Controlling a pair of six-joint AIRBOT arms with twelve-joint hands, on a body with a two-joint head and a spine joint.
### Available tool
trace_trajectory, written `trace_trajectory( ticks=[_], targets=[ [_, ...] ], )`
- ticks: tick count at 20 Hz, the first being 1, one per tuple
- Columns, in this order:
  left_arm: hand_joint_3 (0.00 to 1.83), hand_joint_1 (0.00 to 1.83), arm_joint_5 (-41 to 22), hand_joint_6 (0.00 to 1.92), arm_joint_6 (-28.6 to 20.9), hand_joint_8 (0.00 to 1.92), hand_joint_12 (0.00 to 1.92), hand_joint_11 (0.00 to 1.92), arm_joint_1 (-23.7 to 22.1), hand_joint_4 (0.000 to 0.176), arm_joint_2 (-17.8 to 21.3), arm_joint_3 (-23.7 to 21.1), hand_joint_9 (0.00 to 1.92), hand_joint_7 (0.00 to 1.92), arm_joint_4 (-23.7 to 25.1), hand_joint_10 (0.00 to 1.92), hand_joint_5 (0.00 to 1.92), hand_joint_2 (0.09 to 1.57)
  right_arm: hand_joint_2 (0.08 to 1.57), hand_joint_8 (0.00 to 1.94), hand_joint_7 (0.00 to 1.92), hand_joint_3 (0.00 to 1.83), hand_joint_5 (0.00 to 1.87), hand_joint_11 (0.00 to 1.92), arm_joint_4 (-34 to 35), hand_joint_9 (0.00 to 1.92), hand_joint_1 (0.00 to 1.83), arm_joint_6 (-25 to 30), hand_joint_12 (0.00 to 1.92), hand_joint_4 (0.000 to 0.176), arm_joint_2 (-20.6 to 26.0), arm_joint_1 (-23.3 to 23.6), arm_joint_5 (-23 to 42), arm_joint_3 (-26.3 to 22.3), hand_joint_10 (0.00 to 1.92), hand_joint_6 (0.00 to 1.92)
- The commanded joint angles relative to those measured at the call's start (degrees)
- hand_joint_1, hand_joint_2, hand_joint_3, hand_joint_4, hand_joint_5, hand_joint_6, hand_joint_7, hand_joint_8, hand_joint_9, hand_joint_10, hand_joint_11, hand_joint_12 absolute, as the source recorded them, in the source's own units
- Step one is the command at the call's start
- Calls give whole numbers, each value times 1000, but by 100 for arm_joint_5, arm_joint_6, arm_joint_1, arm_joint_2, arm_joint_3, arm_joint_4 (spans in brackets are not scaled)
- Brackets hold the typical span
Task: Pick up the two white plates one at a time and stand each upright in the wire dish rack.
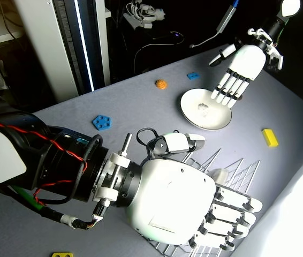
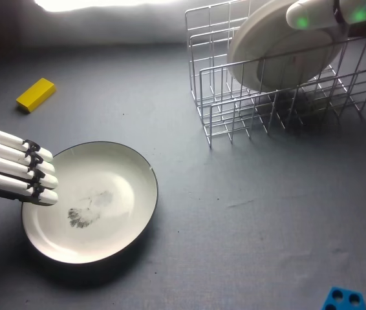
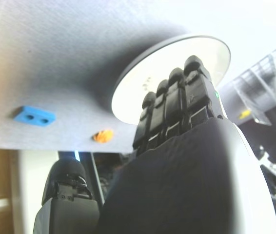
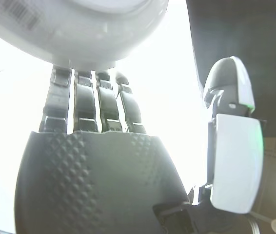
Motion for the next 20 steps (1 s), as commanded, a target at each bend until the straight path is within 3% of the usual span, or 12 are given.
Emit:
trace_trajectory(
  ticks=[1,5,6,12,13,20],
  targets=[
    [0,0,-91,1,18,0,0,0,-4,0,18,43,0,0,-307,0,9,1102,972,2,48,0,59,0,191,28,581,38,335,0,55,105,446,22,4,2],
    [0,0,-57,0,48,1,0,0,12,0,4,77,0,5,-306,0,8,1105,971,0,0,0,21,0,190,0,577,-19,171,0,93,157,472,-60,0,8],
    [0,0,-47,2,51,3,0,0,15,0,-2,89,0,9,-306,0,12,1100,965,0,0,0,3,0,189,0,598,-83,33,0,120,191,507,-103,0,1],
    [1,0,-16,0,73,0,0,0,33,0,-17,124,0,0,-306,0,6,1109,874,0,0,0,0,0,-297,0,616,-622,0,0,202,290,729,-324,0,0],
    [0,0,-15,3,75,4,0,0,41,0,-21,126,0,10,-306,0,10,1104,807,0,0,0,0,0,-474,0,643,-825,0,0,218,294,778,-410,0,0],
    [0,0,21,0,77,0,0,0,94,0,-53,167,0,1,-305,0,3,1100,818,0,0,0,0,0,-718,0,571,-2712,0,0,301,327,799,-1112,0,0]
  ],
)
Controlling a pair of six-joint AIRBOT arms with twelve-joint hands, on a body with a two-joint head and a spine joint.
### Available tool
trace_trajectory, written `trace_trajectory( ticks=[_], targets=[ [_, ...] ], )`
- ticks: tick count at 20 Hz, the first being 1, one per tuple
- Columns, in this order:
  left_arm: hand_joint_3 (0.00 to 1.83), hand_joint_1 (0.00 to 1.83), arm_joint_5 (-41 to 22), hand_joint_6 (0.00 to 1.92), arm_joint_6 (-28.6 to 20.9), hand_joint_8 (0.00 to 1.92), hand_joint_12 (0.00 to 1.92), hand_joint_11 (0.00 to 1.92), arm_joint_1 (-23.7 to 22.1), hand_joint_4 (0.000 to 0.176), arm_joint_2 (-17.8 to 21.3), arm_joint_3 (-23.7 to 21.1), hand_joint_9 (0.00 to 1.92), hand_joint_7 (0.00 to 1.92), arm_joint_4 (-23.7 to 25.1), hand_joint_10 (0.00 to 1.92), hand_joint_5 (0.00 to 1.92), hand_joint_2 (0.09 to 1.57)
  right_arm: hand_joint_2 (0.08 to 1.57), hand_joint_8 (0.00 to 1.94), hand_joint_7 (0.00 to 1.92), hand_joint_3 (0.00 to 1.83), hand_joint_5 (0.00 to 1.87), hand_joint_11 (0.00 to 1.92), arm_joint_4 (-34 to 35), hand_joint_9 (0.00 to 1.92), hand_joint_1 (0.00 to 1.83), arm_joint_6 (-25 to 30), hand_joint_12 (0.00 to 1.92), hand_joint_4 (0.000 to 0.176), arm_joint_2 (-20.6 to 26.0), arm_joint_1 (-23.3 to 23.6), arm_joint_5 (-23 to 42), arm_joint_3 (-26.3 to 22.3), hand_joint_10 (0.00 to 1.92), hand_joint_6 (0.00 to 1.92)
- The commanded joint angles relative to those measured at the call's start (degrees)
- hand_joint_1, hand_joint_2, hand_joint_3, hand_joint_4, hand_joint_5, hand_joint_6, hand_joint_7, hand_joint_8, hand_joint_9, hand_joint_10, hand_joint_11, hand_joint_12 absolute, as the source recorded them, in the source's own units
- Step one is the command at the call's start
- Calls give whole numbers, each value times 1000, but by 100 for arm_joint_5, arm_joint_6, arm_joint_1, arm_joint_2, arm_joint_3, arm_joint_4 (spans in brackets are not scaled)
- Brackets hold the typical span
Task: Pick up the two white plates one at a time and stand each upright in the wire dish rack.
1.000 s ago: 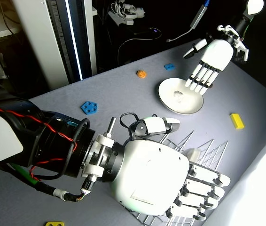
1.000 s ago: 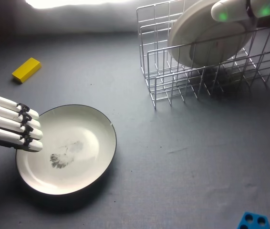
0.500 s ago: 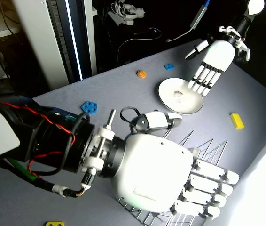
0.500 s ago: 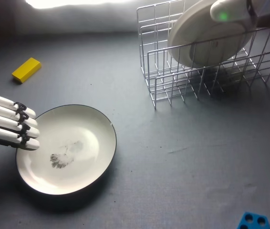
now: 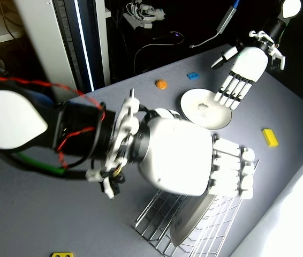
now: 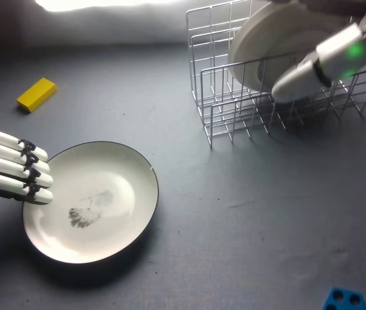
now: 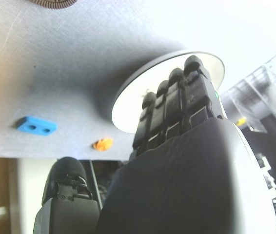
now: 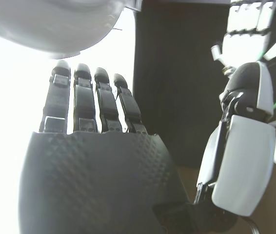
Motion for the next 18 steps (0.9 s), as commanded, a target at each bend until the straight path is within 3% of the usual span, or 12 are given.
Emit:
trace_trajectory(
  ticks=[1,4,8,10,18],
  targets=[
    [0,0,-77,0,12,1,0,0,12,0,7,43,0,2,-300,0,0,1101,793,0,0,0,0,0,203,0,611,-296,0,0,56,124,453,-143,0,0],
    [0,0,-61,1,11,3,0,0,65,0,-8,65,1,9,-300,0,5,1102,787,0,0,0,0,0,429,0,594,-1878,0,0,159,124,315,-944,0,0],
    [0,0,-33,3,10,1,0,0,148,0,-29,64,0,7,-301,0,8,1094,772,0,0,0,0,0,1800,0,629,-3956,0,0,68,-134,239,-1591,0,0],
    [0,0,-2,0,10,0,0,0,188,0,-34,70,0,0,-301,0,0,1092,796,0,0,0,0,0,2232,0,636,-4717,0,0,-54,-299,214,-1738,0,0],
    [0,0,35,0,3,0,0,0,405,0,-94,81,0,4,-301,0,2,1090,810,0,0,2,0,0,2270,0,685,-5164,0,0,-592,-603,-182,-1749,0,0]
  ],
)
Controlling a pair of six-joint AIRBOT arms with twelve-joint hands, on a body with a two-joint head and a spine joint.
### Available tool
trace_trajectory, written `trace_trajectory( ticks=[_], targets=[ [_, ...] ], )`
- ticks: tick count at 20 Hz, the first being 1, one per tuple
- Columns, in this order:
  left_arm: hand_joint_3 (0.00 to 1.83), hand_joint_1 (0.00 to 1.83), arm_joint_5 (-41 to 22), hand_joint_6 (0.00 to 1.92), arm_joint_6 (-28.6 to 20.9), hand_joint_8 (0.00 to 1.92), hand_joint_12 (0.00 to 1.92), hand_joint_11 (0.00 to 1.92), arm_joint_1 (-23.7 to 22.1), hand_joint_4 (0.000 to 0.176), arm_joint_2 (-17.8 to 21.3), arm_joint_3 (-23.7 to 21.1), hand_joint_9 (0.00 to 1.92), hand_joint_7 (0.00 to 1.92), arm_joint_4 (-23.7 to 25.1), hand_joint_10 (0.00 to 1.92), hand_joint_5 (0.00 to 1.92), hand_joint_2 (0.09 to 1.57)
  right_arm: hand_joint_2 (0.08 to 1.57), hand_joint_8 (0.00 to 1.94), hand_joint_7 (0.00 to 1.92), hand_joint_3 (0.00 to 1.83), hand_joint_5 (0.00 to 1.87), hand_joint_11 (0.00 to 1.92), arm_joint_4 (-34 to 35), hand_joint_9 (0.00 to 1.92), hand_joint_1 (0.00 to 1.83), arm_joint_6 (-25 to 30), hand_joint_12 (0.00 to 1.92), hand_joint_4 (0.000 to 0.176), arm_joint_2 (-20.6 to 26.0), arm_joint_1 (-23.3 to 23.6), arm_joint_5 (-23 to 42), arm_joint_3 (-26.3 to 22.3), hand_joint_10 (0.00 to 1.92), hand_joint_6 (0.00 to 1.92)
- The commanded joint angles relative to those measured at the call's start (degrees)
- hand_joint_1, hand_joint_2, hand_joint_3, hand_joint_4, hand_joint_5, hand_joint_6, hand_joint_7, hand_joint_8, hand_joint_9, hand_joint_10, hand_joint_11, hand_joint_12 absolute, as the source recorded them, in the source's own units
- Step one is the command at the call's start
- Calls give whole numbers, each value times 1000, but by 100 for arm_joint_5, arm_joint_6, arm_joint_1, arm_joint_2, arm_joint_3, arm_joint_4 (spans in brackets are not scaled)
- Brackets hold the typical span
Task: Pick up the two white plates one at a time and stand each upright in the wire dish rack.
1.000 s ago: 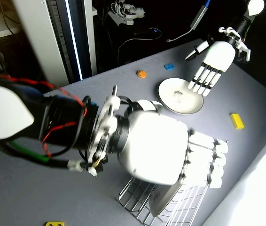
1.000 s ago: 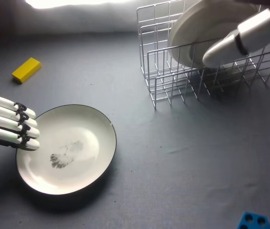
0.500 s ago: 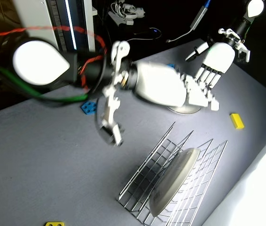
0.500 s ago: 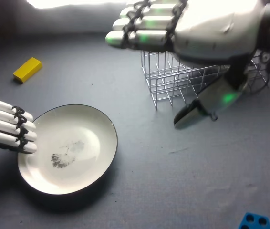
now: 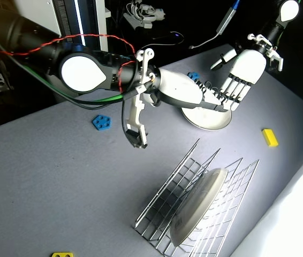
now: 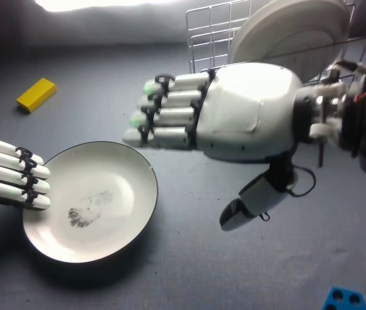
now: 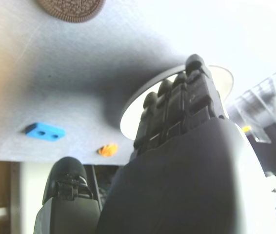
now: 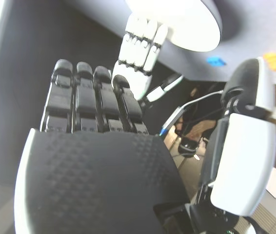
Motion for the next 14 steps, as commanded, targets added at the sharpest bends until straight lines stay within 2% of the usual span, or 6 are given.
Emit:
trace_trajectory(
  ticks=[1,7,8,13,14],
  targets=[
    [0,0,-68,0,-27,0,0,0,40,0,-18,24,0,0,-148,0,0,1091,804,0,0,0,0,0,87,0,638,-50,0,0,-11,23,510,-22,0,0],
    [0,0,-64,2,-115,6,0,0,383,0,-99,29,1,19,-150,0,4,1086,806,0,0,0,0,0,86,0,662,-138,0,0,-165,-109,513,-22,0,0],
    [1,0,-65,0,-120,1,0,0,464,0,-115,29,0,9,-151,0,0,1096,818,0,0,5,0,0,86,0,621,-172,0,0,-213,-110,513,-24,0,0],
    [0,0,-65,2,-124,1,0,0,610,0,-151,38,2,14,-156,0,7,1090,816,0,0,3,0,0,85,0,663,-529,0,0,-582,-112,524,77,0,0],
    [0,0,-65,0,-124,0,0,0,619,0,-156,39,0,5,-161,0,2,1088,833,0,0,11,0,0,85,0,602,-619,0,0,-666,-113,545,116,0,0]
  ],
)
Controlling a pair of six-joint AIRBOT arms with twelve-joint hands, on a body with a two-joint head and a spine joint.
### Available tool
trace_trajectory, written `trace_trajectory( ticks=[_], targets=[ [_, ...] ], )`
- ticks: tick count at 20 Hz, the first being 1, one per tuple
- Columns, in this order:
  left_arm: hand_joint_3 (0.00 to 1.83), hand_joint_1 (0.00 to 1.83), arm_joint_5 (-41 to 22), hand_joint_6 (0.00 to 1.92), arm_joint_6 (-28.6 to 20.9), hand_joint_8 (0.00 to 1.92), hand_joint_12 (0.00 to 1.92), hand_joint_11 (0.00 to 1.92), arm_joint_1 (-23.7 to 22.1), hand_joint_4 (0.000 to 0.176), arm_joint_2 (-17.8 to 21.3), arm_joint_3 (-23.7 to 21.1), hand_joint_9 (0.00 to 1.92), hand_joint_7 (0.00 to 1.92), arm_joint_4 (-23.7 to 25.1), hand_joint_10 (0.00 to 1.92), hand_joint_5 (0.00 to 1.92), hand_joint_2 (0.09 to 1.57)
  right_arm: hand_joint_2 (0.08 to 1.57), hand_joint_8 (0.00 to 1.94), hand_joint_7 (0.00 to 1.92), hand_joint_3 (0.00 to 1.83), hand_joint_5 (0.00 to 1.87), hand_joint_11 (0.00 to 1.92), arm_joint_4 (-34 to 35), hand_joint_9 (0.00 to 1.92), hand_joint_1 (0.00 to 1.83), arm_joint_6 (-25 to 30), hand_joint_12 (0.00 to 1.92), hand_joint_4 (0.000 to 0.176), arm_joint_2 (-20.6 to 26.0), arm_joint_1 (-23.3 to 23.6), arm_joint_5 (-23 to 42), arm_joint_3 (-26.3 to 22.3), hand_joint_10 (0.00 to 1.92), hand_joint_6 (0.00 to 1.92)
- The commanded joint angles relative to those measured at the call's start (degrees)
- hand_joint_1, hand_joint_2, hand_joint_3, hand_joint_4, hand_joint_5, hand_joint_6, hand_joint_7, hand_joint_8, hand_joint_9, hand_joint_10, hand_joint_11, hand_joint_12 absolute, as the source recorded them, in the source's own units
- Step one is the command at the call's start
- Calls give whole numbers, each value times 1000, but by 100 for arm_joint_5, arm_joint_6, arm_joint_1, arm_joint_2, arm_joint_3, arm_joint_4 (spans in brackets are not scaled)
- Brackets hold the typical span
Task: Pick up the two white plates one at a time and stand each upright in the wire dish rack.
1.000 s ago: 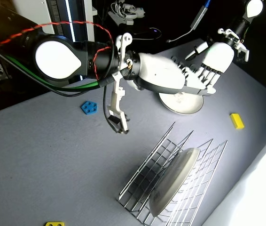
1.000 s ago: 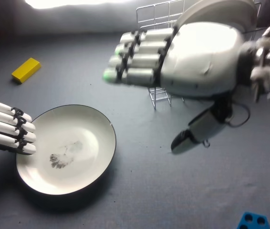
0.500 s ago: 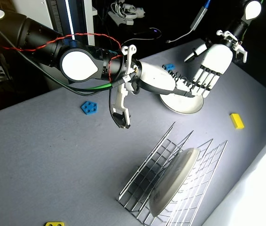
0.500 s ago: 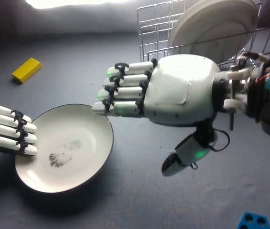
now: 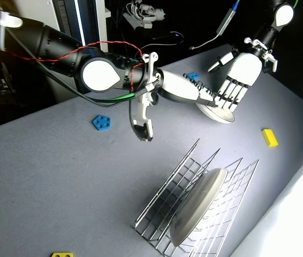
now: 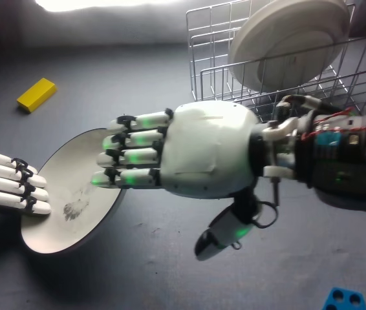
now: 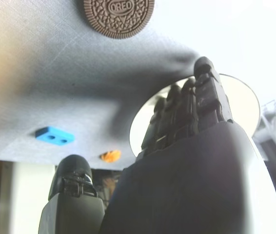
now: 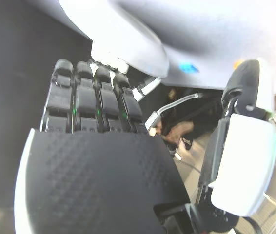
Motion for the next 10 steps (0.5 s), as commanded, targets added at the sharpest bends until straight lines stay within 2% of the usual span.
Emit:
trace_trajectory(
  ticks=[1,5,7,10],
  targets=[
    [0,0,-269,0,3,0,0,0,70,0,-70,-3,0,0,91,0,0,1088,823,0,0,5,0,0,67,0,604,-35,0,0,-44,38,618,32,0,0],
    [0,0,-269,2,3,1,0,0,108,0,-82,13,0,3,46,0,5,1088,802,0,0,0,0,0,67,0,668,-54,0,4,-499,13,451,333,0,0],
    [0,0,-267,0,3,0,0,0,120,0,-99,39,0,0,27,0,0,1091,817,0,0,3,0,0,68,0,619,-60,0,0,-701,10,463,507,0,0],
    [0,0,-267,0,3,0,0,0,121,0,-142,90,0,0,25,0,0,1091,810,0,0,0,0,0,68,0,668,-81,0,0,-1058,25,448,827,0,0]
  ],
)
